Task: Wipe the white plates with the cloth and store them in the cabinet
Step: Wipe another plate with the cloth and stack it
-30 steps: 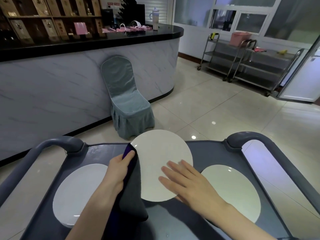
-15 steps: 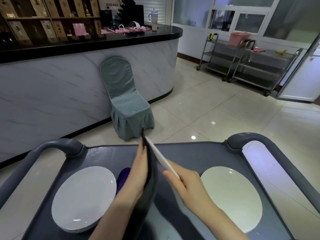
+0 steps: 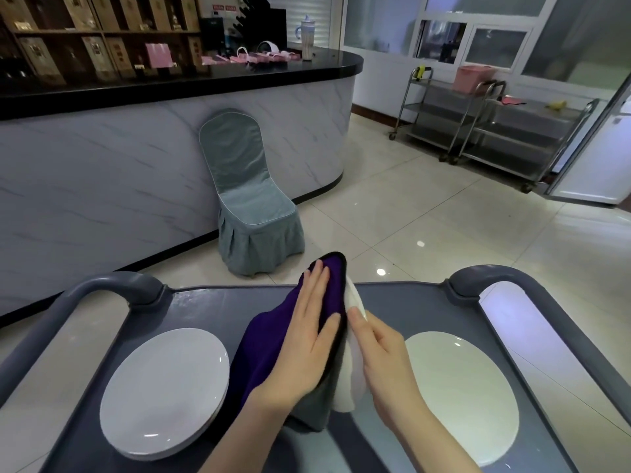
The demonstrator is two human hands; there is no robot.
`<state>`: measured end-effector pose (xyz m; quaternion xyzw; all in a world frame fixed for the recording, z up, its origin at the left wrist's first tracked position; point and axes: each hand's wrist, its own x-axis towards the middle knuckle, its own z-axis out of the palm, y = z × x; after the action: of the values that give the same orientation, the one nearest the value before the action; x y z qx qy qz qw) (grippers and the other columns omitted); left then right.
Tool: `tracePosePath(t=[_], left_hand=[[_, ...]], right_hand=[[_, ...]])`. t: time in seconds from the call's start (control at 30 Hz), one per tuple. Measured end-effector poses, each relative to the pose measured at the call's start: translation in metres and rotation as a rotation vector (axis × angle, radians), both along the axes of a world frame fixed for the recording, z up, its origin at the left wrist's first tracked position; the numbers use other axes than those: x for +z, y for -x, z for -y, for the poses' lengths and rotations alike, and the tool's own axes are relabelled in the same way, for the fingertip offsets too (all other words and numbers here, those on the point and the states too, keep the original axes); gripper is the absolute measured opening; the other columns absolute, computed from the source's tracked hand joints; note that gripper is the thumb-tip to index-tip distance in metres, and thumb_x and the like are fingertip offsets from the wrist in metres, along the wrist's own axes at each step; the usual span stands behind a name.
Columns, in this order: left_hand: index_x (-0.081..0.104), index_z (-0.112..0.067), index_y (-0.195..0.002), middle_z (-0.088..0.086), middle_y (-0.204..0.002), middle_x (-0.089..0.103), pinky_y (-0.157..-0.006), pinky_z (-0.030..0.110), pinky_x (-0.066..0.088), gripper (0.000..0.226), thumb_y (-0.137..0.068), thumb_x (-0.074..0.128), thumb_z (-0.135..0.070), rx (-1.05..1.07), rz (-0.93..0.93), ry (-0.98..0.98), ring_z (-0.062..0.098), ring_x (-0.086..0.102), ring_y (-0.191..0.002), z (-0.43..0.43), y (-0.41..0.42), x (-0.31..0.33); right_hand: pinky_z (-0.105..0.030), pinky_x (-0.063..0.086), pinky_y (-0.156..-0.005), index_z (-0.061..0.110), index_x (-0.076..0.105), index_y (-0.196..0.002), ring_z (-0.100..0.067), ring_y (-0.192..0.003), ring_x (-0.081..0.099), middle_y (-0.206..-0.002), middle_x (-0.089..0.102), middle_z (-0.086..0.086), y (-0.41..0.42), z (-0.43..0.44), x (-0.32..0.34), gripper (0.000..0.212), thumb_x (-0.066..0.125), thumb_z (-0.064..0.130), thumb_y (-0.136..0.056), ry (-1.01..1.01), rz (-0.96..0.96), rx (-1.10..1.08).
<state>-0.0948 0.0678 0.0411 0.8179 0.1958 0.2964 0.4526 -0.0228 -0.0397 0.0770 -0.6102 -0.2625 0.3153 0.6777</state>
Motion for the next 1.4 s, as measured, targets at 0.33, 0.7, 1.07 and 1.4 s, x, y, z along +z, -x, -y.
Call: tracePosePath(t=[0.33, 0.7, 1.07, 1.4], left_hand=[[-0.001, -0.034, -0.153, -0.025, -0.16, -0.014, -0.124, 0.035, 0.001, 0.064, -0.098, 0.032, -0.036, -0.105, -0.158, -0.288, 0.004, -0.014, -0.149, 0.016, 0.002, -0.008], [-0.018, -0.044, -0.15, -0.02, -0.162, -0.014, -0.121, 0.038, -0.001, 0.069, -0.099, 0.026, -0.032, -0.084, -0.166, -0.372, 0.01, -0.012, -0.15, 0.028, 0.006, -0.021], [0.007, -0.035, -0.156, -0.023, -0.161, 0.01, -0.123, 0.045, 0.013, 0.058, -0.103, 0.031, -0.027, -0.025, -0.077, 0.018, 0.0, 0.008, -0.149, -0.02, 0.013, -0.02], [0.01, -0.032, -0.155, -0.023, -0.162, 0.001, -0.123, 0.034, 0.002, 0.059, -0.104, 0.038, -0.019, -0.143, -0.161, -0.365, 0.003, -0.004, -0.15, -0.001, 0.008, -0.005]], right_hand=[[-0.033, 0.052, -0.09, 0.015, 0.075, -0.106, -0.017, -0.102, 0.071, -0.105, 0.076, -0.006, -0.012, -0.004, 0.004, 0.031, 0.048, 0.031, -0.102, -0.014, -0.14, -0.073], [-0.026, 0.053, -0.085, 0.012, 0.073, -0.093, -0.016, -0.09, 0.07, -0.094, 0.076, -0.004, -0.014, 0.0, -0.003, 0.028, 0.052, 0.029, -0.099, 0.065, -0.017, -0.019], [-0.035, 0.053, -0.079, 0.005, 0.075, -0.1, -0.026, -0.089, 0.07, -0.103, 0.074, -0.019, -0.032, 0.024, 0.002, 0.034, 0.054, 0.032, -0.097, 0.117, -0.194, -0.035], [-0.043, 0.052, -0.097, 0.004, 0.075, -0.108, -0.033, -0.105, 0.07, -0.107, 0.075, -0.017, -0.03, 0.02, 0.002, 0.034, 0.051, 0.027, -0.099, 0.161, -0.243, 0.045]])
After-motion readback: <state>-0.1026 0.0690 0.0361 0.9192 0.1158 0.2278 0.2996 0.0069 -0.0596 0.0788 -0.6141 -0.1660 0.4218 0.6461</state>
